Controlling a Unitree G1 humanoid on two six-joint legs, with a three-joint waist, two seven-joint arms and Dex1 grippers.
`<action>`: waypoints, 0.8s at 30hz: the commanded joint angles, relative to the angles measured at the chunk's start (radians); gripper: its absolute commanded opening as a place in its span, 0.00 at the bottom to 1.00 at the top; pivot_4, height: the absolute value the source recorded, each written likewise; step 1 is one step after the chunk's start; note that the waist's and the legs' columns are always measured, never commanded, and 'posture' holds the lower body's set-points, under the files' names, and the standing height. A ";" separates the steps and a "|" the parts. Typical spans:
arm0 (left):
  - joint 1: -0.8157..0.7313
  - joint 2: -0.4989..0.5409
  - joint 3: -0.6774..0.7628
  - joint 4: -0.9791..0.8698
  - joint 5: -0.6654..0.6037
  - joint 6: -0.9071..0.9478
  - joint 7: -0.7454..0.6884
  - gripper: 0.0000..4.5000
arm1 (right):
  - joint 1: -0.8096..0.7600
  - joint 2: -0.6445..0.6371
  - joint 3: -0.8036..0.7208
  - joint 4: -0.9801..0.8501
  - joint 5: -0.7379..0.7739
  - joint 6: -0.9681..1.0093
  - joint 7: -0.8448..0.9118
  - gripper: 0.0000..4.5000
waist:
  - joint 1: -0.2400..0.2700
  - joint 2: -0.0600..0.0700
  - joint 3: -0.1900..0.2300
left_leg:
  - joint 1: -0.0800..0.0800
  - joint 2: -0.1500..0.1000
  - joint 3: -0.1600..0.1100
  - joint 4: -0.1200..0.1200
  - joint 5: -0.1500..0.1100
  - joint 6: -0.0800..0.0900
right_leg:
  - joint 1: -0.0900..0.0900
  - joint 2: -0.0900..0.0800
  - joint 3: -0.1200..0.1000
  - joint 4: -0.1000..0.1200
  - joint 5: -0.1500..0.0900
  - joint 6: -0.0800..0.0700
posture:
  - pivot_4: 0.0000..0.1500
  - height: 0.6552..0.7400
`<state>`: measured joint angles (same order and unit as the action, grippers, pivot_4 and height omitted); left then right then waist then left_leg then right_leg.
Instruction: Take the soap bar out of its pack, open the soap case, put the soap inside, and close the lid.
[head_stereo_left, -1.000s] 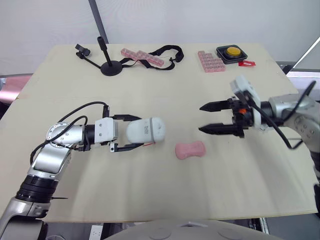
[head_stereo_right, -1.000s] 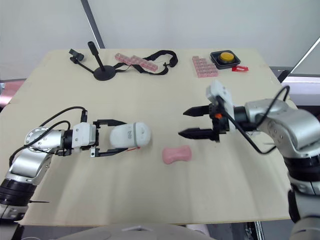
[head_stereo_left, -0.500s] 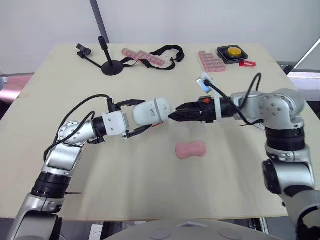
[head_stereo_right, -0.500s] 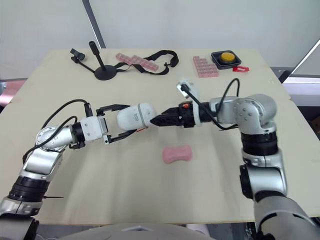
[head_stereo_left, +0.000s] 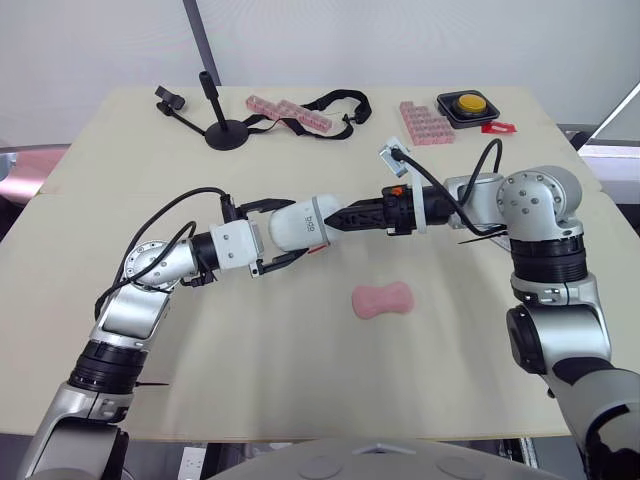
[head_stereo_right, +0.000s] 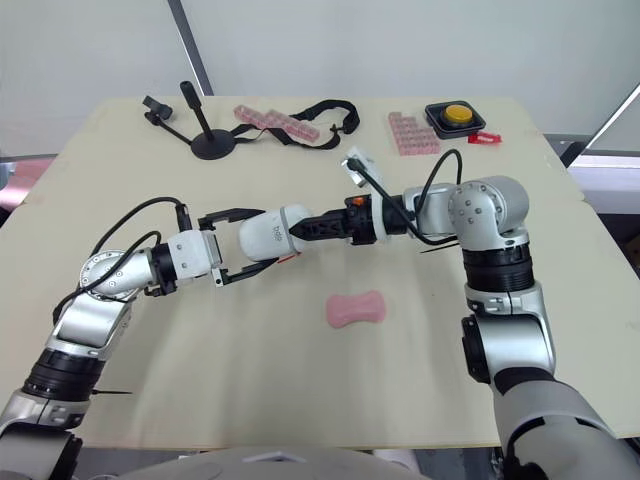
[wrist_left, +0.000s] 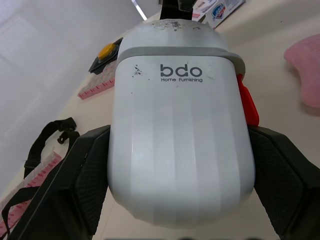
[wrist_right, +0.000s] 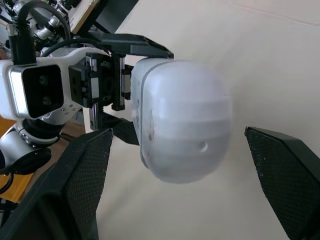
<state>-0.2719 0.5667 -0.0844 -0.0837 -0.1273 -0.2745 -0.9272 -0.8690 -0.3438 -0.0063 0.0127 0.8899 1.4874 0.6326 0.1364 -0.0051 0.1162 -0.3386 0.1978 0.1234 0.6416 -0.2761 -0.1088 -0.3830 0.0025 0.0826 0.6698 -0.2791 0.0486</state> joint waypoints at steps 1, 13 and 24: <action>-0.011 0.002 0.003 -0.036 -0.026 -0.001 0.002 0.83 | -0.032 0.013 -0.023 0.010 0.004 -0.005 0.005 1.00 | 0.000 0.000 0.000 | 0.000 0.000 0.000 0.000 0.000 0.000 | 0.000 0.000 0.000 0.000 0.000 0.000 | 1.00 1.00; -0.004 0.005 -0.002 -0.044 -0.027 0.011 0.006 0.82 | -0.040 0.022 -0.020 0.029 0.008 0.024 0.014 0.52 | 0.001 0.000 0.000 | 0.000 0.000 0.000 0.000 0.000 0.000 | 0.000 0.000 0.000 0.000 0.000 0.000 | 1.00 1.00; -0.004 0.005 -0.003 -0.044 -0.027 0.019 0.009 0.82 | -0.032 0.004 -0.001 0.023 0.014 0.044 0.045 0.44 | 0.001 0.000 0.000 | 0.000 0.000 0.000 0.000 0.000 0.000 | 0.000 0.000 0.000 0.000 0.000 0.000 | 1.00 1.00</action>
<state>-0.2662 0.5714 -0.0988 -0.0926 -0.1322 -0.2483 -0.9255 -0.8837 -0.3366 -0.0095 0.0572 0.8850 1.5200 0.6520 0.1375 -0.0051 0.1162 -0.3387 0.1979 0.1234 0.6417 -0.2760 -0.1089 -0.3831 0.0026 0.0825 0.6699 -0.2791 0.0486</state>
